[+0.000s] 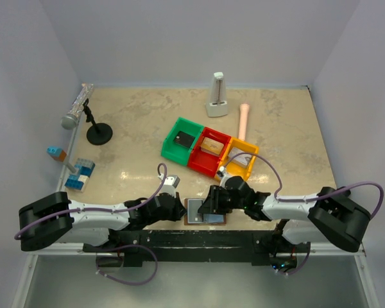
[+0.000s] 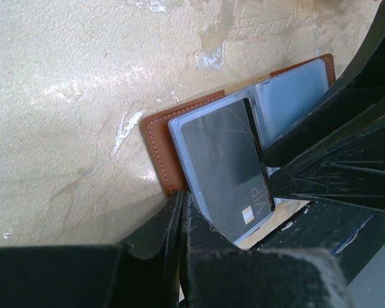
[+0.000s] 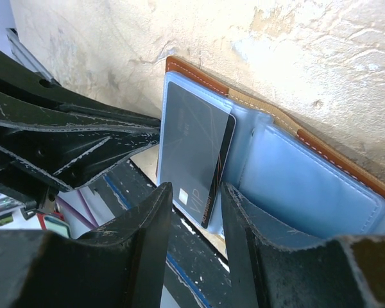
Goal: Take the credit cards out of the card holder
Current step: Remove the credit card from the card holder.
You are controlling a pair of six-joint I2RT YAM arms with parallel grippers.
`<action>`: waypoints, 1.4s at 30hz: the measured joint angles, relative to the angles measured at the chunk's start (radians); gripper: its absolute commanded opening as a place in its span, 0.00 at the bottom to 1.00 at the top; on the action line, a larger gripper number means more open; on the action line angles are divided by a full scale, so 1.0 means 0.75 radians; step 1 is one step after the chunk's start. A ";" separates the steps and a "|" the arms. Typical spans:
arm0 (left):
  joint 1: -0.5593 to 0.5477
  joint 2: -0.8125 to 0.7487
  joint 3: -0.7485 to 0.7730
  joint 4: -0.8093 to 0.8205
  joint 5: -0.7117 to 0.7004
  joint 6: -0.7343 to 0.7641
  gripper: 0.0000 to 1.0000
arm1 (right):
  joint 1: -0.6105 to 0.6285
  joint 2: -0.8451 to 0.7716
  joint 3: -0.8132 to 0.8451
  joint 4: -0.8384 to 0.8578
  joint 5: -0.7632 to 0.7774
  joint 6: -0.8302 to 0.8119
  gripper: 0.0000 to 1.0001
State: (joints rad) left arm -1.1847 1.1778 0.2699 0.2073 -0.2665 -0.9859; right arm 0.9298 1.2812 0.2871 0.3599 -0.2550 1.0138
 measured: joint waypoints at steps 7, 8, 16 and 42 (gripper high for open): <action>0.000 0.007 0.000 0.009 0.001 0.000 0.03 | -0.001 -0.036 -0.017 0.028 0.001 -0.001 0.42; 0.000 0.010 0.000 0.012 0.001 0.000 0.03 | -0.001 -0.036 -0.018 0.031 0.001 -0.001 0.42; 0.000 0.016 0.000 0.021 0.001 -0.001 0.02 | -0.009 0.011 -0.074 0.182 -0.012 0.025 0.42; 0.000 0.020 0.000 0.026 -0.002 -0.004 0.01 | -0.047 0.046 -0.159 0.450 -0.044 0.071 0.47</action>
State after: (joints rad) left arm -1.1847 1.1931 0.2699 0.2272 -0.2680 -0.9886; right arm 0.8948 1.3155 0.1677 0.6971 -0.2878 1.0668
